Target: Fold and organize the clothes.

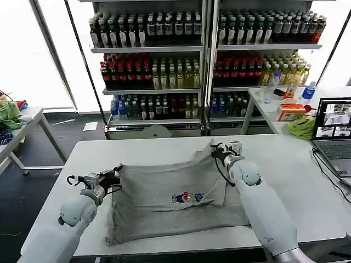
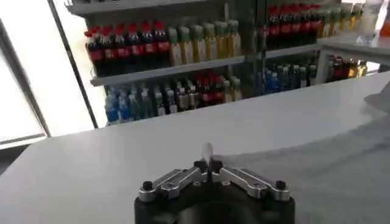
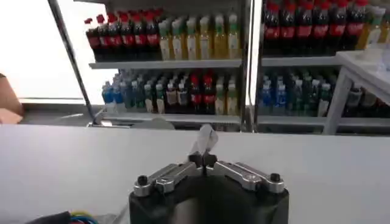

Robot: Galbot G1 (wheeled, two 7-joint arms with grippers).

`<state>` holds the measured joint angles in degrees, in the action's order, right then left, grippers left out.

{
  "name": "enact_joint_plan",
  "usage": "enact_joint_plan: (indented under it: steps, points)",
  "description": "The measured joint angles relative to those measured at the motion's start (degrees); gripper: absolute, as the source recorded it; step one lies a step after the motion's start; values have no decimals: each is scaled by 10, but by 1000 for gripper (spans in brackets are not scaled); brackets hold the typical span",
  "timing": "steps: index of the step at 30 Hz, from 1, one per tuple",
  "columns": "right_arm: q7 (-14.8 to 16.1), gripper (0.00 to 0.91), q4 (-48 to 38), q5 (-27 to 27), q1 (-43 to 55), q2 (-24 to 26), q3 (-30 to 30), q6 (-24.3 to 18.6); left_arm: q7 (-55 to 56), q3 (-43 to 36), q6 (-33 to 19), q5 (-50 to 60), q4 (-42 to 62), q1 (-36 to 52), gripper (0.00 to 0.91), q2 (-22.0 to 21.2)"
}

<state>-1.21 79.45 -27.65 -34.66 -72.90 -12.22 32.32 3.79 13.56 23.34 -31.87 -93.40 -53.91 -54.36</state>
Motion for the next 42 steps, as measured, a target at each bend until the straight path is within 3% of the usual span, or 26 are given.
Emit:
enact_joint_plan:
  steps: [11,27,42]
  points:
    - [-18,0,103,-16,-58,20,-22,5,-1,26,-8,8,-56,-41,0,14]
    - [-46,0,259,-16,-205,34,-73,7,-25,87,-21,60,-142,-167,0,12]
    - [-66,0,295,4,-335,30,-127,-11,-43,114,-32,105,-155,-246,0,-10]
